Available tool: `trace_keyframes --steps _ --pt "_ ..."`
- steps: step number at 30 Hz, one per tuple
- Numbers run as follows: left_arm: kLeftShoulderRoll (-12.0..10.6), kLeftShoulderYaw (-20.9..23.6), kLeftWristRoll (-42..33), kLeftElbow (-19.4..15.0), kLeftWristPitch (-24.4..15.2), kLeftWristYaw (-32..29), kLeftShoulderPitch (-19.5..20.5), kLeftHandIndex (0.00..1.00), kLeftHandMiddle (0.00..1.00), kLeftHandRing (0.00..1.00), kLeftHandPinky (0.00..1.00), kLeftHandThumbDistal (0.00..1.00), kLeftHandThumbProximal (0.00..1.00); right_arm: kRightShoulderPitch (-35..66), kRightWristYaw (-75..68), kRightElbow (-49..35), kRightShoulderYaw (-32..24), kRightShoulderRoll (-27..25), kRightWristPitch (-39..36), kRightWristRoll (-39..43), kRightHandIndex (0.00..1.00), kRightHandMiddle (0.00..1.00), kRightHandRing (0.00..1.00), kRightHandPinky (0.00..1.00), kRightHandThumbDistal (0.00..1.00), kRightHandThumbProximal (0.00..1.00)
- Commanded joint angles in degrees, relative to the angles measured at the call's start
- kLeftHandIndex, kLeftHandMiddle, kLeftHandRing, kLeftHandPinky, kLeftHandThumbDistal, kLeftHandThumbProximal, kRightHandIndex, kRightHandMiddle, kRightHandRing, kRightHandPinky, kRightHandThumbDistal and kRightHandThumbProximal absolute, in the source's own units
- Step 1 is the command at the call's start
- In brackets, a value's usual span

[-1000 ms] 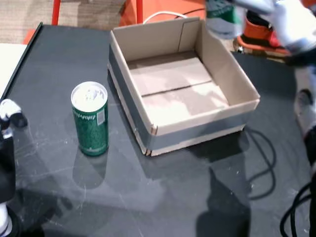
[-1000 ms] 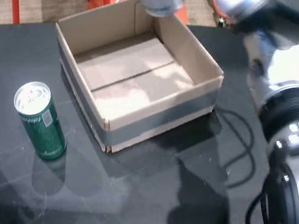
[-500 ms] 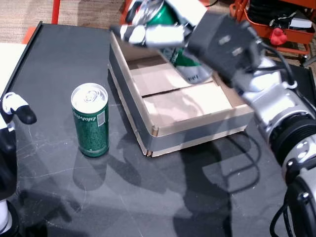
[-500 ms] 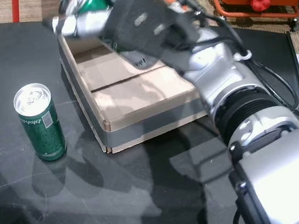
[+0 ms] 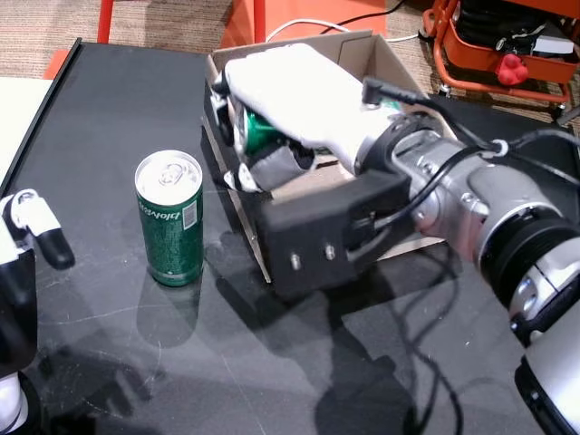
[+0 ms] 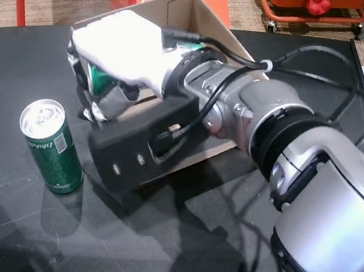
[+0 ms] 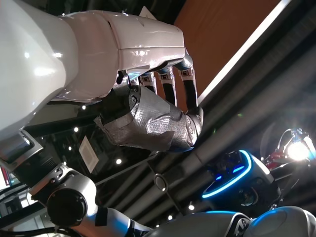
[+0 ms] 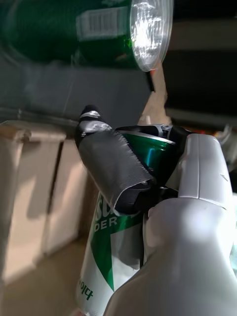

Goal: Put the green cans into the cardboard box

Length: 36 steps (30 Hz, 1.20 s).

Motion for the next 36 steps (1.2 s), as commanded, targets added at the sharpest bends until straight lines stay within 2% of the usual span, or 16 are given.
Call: trace_keyframes --steps 1,5,7,9,13,14,15,17,19,22,24,26,30,32,34,36 --pt "-6.4 -1.5 -0.4 -0.6 0.7 0.0 2.3 0.53 0.48 0.49 0.63 0.27 0.34 -1.2 -2.3 0.5 1.9 -1.7 0.2 -1.7 0.00 0.17 0.27 0.04 0.97 0.54" --pt "-6.3 -2.3 -0.7 -2.0 1.3 0.6 2.8 0.55 0.51 0.50 0.60 0.25 0.27 -1.2 -3.0 0.8 2.0 -2.3 0.1 -1.1 0.00 0.22 0.37 0.03 0.93 0.59" --pt "-6.4 -2.4 -1.3 -1.8 1.8 0.7 3.0 0.52 0.48 0.50 0.61 0.25 0.33 -1.0 -2.7 0.8 1.4 -2.7 0.0 -0.2 0.00 0.22 0.37 0.05 0.93 0.59" --pt "-6.7 -1.9 -1.7 -0.8 0.9 -0.9 2.7 0.56 0.52 0.54 0.68 0.26 0.47 -0.8 -2.2 0.9 0.5 -3.3 0.0 0.7 0.01 0.23 0.39 0.05 0.90 0.59" --pt "-6.8 -0.5 -2.2 1.4 -1.6 -4.0 1.3 0.57 0.53 0.53 0.70 0.21 0.63 -0.5 -0.1 0.9 -2.8 -4.6 -0.5 4.2 0.02 0.23 0.36 0.08 0.84 0.60" --pt "-6.9 -0.6 -2.3 1.5 -1.7 -4.0 1.2 0.56 0.51 0.52 0.69 0.23 0.59 -0.5 0.9 0.9 -3.9 -4.8 -0.4 5.4 0.04 0.23 0.34 0.11 0.83 0.62" --pt "-6.9 -1.3 -2.1 0.9 -1.0 -2.9 1.7 0.52 0.48 0.49 0.66 0.24 0.48 -0.5 1.8 0.9 -5.0 -5.1 -0.5 6.4 0.04 0.21 0.31 0.13 0.80 0.61" --pt "-7.0 -2.8 -1.7 -0.7 0.3 -0.6 3.2 0.50 0.46 0.47 0.63 0.21 0.37 -0.4 3.6 0.8 -6.8 -5.4 -0.6 8.0 0.06 0.20 0.27 0.20 0.76 0.59" --pt "-7.3 -3.8 -1.1 -2.4 0.4 1.2 4.5 0.48 0.44 0.45 0.61 0.18 0.35 -0.2 5.1 0.6 -8.5 -5.6 -0.8 9.8 0.05 0.16 0.21 0.22 0.74 0.56" --pt "-5.2 -4.2 -1.2 -2.0 1.8 1.2 4.8 0.54 0.49 0.49 0.61 0.25 0.30 0.2 6.5 0.5 -11.1 -5.5 -1.4 12.3 0.03 0.13 0.16 0.23 0.74 0.49" --pt "-3.9 -3.1 -1.1 -0.4 1.3 0.1 3.4 0.54 0.49 0.50 0.60 0.25 0.33 0.3 6.6 0.4 -12.2 -5.3 -1.4 13.3 0.04 0.13 0.14 0.18 0.76 0.47" --pt "-3.7 -2.9 -1.1 0.2 1.7 -0.3 2.9 0.54 0.49 0.50 0.60 0.24 0.31 0.3 6.6 0.3 -13.0 -5.2 -0.9 14.1 0.03 0.11 0.11 0.13 0.79 0.53" --pt "-3.8 -1.9 -1.4 1.3 1.0 -1.4 1.8 0.53 0.50 0.51 0.59 0.28 0.31 0.5 7.8 0.3 -14.8 -5.2 -0.2 15.7 0.05 0.13 0.13 0.14 0.79 0.54" --pt "-3.7 -2.8 -1.3 0.1 2.8 -0.3 3.1 0.51 0.47 0.49 0.59 0.27 0.32 0.8 8.4 0.3 -15.7 -5.4 0.3 16.2 0.08 0.15 0.13 0.14 0.81 0.52" --pt "-4.0 -2.7 -0.2 -0.7 1.8 0.1 3.4 0.54 0.48 0.50 0.61 0.22 0.38 1.2 9.1 0.3 -16.7 -5.5 0.8 17.0 0.08 0.15 0.13 0.13 0.80 0.50" --pt "-4.2 -2.9 -0.5 -0.8 3.0 0.1 3.7 0.54 0.49 0.50 0.61 0.22 0.35 1.6 9.8 0.2 -17.6 -5.7 1.0 17.6 0.08 0.15 0.13 0.14 0.79 0.47"
